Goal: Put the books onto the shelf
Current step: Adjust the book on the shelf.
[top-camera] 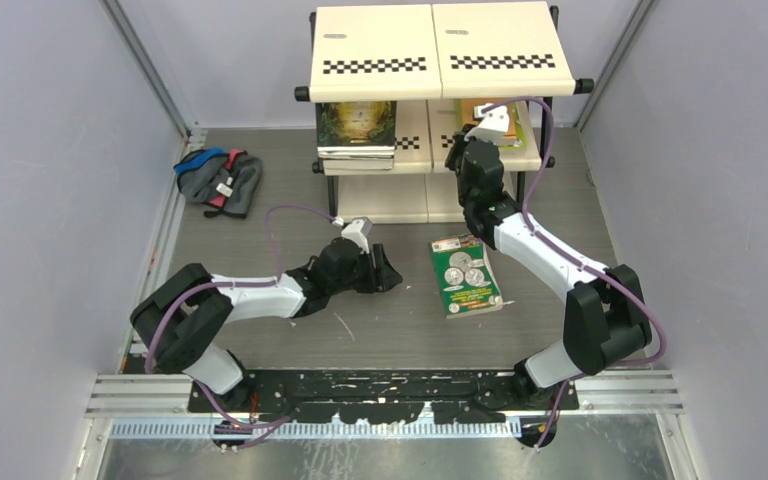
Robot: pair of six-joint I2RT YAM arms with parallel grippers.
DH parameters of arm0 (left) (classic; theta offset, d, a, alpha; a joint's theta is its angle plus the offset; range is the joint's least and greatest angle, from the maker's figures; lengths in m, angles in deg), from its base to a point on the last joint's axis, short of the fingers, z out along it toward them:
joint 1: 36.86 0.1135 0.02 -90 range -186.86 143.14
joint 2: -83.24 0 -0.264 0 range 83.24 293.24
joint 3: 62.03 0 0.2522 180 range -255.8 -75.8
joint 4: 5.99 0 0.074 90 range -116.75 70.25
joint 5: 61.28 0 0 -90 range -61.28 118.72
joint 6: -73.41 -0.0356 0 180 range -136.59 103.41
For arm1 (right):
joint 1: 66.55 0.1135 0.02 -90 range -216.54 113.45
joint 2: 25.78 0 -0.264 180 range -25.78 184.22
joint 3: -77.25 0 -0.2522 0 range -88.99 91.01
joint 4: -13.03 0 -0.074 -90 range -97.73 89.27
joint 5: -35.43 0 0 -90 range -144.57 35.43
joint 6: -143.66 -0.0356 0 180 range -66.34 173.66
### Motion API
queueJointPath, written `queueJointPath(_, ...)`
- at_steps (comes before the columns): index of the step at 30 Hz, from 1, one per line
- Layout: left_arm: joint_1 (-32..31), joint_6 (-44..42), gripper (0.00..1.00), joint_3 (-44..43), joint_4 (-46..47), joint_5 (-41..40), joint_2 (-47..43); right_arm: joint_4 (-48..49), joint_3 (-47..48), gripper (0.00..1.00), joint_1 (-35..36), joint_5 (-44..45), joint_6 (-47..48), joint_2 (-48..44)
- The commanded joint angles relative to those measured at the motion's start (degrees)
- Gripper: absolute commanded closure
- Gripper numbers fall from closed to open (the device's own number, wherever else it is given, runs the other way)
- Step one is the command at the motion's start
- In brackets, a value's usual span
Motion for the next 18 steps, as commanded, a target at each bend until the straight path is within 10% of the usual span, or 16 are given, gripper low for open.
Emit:
queueJointPath(1, 0.27, 0.49, 0.48, 0.23, 4.4, 1.03, 0.1, 3.72, 0.44, 0.99, 0.35, 3.92, 1.78, -0.85)
queueJointPath(18, 0.26, 0.85, 0.48, 0.45, 4.67, 1.05, -0.17, 0.52, 1.61, 0.99, 0.66, -7.81, 1.47, -3.2)
